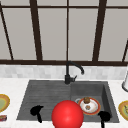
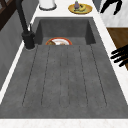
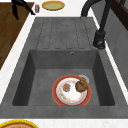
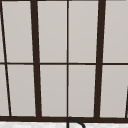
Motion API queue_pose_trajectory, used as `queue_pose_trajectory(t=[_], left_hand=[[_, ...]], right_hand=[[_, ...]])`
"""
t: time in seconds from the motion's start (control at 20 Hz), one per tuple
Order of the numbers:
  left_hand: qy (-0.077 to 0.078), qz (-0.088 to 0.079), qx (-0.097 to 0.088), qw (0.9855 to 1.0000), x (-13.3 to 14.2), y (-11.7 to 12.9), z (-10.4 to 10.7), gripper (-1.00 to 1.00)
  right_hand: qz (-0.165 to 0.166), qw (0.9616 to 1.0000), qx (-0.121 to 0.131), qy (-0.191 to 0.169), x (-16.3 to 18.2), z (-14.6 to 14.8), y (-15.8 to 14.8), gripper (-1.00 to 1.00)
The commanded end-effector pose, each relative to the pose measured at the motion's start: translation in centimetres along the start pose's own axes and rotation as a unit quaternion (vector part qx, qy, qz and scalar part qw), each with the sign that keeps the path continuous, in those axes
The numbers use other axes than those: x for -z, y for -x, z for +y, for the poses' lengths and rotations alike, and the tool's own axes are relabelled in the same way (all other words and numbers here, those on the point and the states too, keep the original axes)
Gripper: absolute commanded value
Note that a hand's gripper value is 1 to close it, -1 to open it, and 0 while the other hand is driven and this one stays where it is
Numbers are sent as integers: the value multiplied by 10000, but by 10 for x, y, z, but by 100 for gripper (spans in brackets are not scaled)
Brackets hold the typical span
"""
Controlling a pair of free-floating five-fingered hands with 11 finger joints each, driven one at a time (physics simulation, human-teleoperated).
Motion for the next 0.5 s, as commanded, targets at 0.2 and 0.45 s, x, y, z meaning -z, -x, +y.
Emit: queue_pose_trajectory(t=[0.2,0.45], left_hand=[[-24,16,54,10000,0,0,0,0],[-47,31,95,9999,0,1,0,0]], right_hand=[[-475,9988,-152,-31,13,-7,-15,-100],[-716,9974,-119,-45,23,-17,-23,-100]])
